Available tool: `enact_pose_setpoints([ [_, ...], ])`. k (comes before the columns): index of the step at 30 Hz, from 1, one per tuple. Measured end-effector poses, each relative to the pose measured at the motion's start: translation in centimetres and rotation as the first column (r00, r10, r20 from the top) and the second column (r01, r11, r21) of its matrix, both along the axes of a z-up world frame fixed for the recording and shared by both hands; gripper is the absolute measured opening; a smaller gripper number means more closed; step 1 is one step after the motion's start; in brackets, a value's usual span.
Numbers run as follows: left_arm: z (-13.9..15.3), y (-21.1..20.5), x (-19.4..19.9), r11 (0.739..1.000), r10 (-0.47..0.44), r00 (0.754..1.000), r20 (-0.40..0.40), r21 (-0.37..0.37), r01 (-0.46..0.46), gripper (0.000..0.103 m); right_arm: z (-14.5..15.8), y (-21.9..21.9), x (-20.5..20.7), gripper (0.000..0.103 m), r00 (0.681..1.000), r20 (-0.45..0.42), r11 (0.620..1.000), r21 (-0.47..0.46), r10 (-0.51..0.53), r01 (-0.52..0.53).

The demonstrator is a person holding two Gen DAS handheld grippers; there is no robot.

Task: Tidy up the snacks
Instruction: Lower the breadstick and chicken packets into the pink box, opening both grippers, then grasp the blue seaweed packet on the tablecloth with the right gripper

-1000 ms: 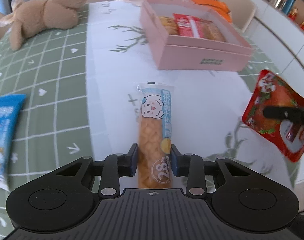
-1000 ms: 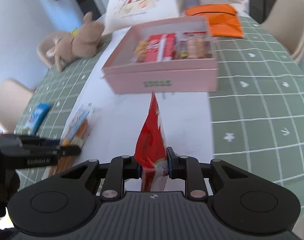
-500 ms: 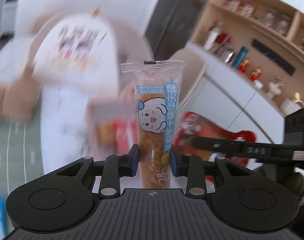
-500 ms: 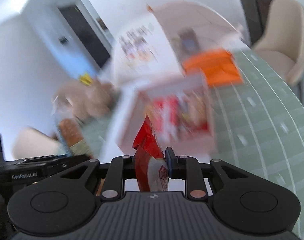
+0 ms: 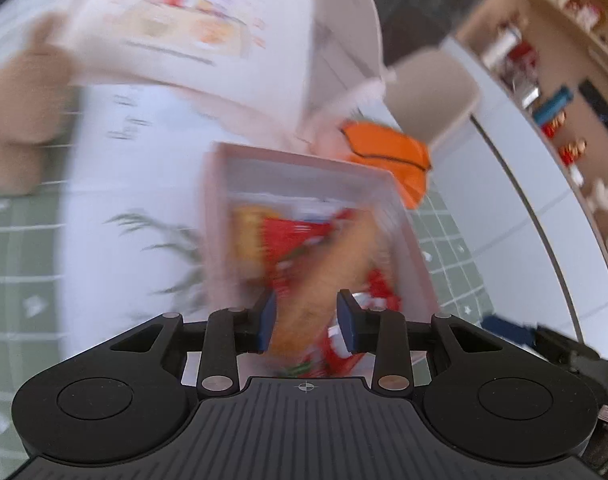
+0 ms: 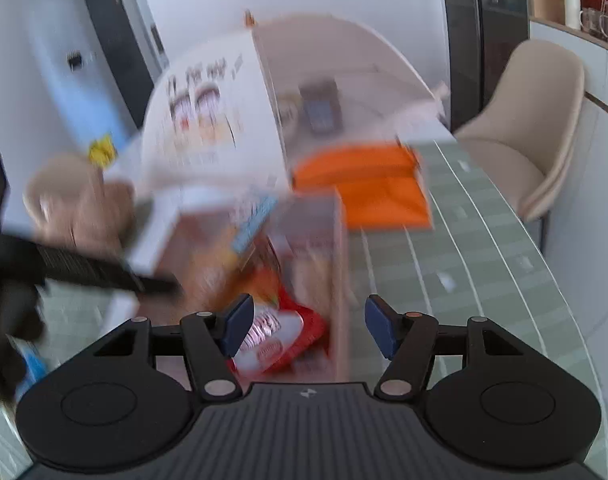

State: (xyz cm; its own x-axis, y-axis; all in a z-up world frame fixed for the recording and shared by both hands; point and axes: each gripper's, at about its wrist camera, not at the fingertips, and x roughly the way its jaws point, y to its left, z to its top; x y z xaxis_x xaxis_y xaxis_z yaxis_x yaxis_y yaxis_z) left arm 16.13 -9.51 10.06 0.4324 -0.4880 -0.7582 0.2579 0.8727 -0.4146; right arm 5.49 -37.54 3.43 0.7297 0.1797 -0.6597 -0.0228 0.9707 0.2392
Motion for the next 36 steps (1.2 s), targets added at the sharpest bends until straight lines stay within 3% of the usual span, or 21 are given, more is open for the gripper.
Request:
enact_pose_setpoints([
  [2, 0.6, 3.4, -2.4, 0.996, 0.066, 0.996, 0.06, 0.058, -0.07, 0.037, -1.1, -0.3, -1.7, 0.062, 1.0, -0.02, 1.0, -0.029, -0.001, 0.0],
  [4, 0.3, 8.1, -4.7, 0.973, 0.164, 0.98, 0.11, 0.147, -0.179, 0.037, -2.0, -0.3, -3.7, 0.063, 1.0, -0.03, 0.999, -0.038, -0.004, 0.003],
  [7, -0.8, 14.8, -8.0, 0.912, 0.313, 0.941, 0.13, 0.237, -0.335, 0.037, -3.0, 0.2, -5.9, 0.065, 0.998, -0.056, 1.0, -0.012, -0.01, 0.01],
  [10, -2.9, 21.6, -11.3, 0.839, 0.467, 0.878, 0.102, 0.262, -0.477, 0.037, -4.0, 1.6, -7.4, 0.066, 0.996, -0.084, 1.0, -0.001, -0.005, 0.005],
  [13, -5.1, 25.5, -13.6, 0.786, 0.549, 0.832, 0.077, 0.291, -0.545, 0.037, -4.9, 3.4, -8.6, 0.066, 0.994, -0.103, 0.999, -0.026, 0.027, -0.03],
  [14, -5.6, 26.4, -14.3, 0.781, 0.557, 0.826, 0.082, 0.286, -0.555, 0.041, -5.1, 4.2, -8.9, 0.066, 0.993, -0.111, 0.998, -0.03, 0.043, -0.046],
  [18, -5.9, 26.5, -15.8, 0.803, 0.541, 0.833, 0.112, 0.225, -0.552, 0.04, -5.2, 7.1, -9.3, 0.066, 0.987, -0.125, 0.993, -0.048, 0.099, -0.106],
  [21, -5.8, 25.0, -16.2, 0.84, 0.496, 0.864, 0.088, 0.201, -0.504, 0.039, -4.5, 9.3, -9.8, 0.066, 0.983, -0.112, 0.985, -0.075, 0.147, -0.156],
  [24, -6.1, 22.2, -17.0, 0.885, 0.448, 0.894, 0.032, 0.13, -0.448, 0.038, -3.9, 11.6, -10.2, 0.066, 0.976, -0.088, 0.97, -0.122, 0.199, -0.209],
  [29, -6.7, 15.7, -18.2, 0.955, 0.294, 0.956, -0.011, 0.049, -0.293, 0.036, -3.1, 14.4, -10.9, 0.067, 0.963, -0.067, 0.955, -0.125, 0.261, -0.268],
  [33, -6.4, 13.5, -19.1, 0.968, 0.25, 0.967, -0.047, 0.022, -0.249, 0.036, -2.7, 17.0, -11.1, 0.07, 0.943, -0.065, 0.932, -0.143, 0.327, -0.333],
  [36, -5.4, 13.6, -20.1, 0.955, 0.276, 0.961, -0.017, 0.121, -0.272, 0.036, -2.8, 19.1, -10.7, 0.07, 0.931, -0.08, 0.922, -0.136, 0.356, -0.364],
])
